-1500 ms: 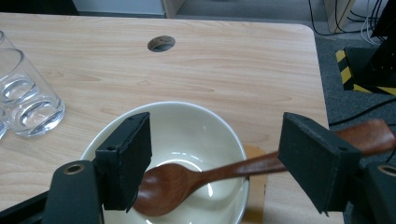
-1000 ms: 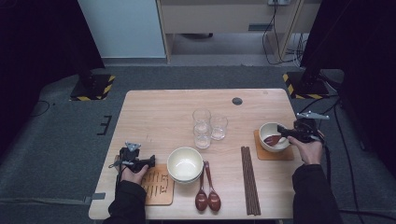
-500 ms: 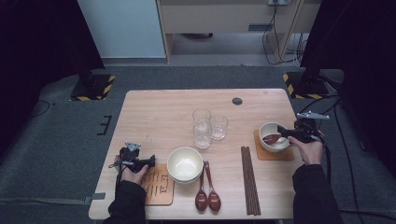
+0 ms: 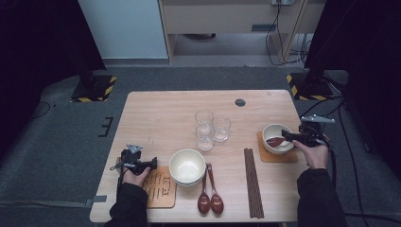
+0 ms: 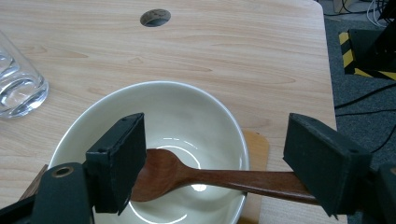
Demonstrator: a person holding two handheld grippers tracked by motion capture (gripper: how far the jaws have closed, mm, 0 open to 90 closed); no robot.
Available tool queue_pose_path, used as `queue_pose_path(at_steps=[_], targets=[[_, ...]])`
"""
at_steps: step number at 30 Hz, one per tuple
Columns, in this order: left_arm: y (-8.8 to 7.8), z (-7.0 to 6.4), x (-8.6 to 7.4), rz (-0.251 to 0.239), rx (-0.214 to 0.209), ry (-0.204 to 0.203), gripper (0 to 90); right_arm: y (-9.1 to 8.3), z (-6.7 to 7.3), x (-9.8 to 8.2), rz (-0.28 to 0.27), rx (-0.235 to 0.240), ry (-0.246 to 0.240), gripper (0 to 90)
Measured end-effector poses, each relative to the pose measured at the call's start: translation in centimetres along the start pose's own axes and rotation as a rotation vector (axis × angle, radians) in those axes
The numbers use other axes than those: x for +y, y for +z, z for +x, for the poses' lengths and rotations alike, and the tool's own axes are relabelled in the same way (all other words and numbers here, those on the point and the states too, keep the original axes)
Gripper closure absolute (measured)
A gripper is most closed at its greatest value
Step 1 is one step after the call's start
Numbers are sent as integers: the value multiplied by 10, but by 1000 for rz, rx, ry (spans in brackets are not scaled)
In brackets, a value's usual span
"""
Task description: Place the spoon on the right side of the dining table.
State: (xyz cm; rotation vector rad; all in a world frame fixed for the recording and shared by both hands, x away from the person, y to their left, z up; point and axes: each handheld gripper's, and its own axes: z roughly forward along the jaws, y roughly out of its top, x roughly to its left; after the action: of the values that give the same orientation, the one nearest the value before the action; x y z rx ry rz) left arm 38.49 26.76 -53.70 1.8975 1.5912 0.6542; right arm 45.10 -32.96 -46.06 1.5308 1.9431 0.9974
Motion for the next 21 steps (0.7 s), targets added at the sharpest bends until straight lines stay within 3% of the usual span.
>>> queue_pose_path(at_steps=[21], targets=[[0,0,0,0,0,0,0,-13,-1,-9,-5,22,14,211]])
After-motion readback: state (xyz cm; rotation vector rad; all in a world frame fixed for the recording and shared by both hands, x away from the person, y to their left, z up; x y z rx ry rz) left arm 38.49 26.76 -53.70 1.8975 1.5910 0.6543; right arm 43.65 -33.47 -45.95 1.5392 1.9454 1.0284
